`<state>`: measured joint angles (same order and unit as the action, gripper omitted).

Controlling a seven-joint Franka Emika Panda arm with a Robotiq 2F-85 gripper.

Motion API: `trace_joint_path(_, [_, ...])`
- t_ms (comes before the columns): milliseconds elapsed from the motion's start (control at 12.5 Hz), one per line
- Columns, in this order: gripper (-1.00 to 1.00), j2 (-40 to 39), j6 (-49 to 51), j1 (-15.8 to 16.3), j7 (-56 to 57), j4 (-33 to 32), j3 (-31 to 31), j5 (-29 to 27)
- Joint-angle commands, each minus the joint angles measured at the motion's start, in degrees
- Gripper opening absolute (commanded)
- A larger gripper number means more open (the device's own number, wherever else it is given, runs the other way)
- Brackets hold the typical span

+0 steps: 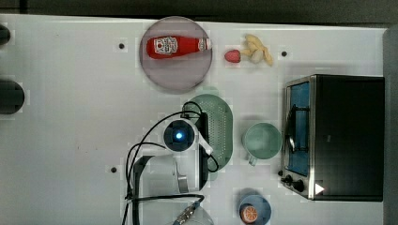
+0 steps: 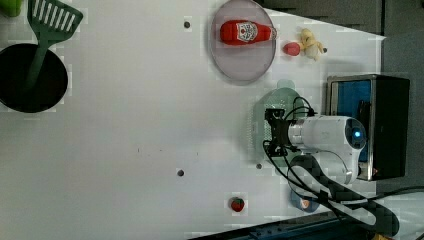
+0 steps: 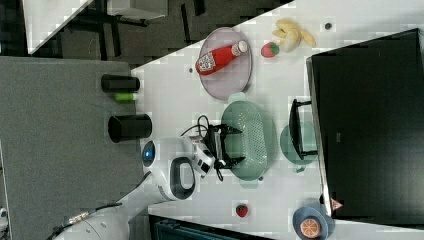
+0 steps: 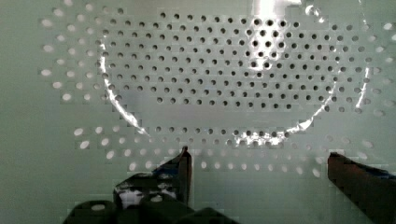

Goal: Drag strainer right to left.

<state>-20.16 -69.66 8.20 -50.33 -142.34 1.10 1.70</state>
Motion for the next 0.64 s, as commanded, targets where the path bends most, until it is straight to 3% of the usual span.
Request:
trace_joint_path(80, [1.00, 0.8, 1.2, 2.7, -5.7, 1.2, -1.6, 0.9])
trace_joint_path(640, [1.00, -3.2, 1.4, 10.9, -15.0, 5.9, -1.6, 0.9])
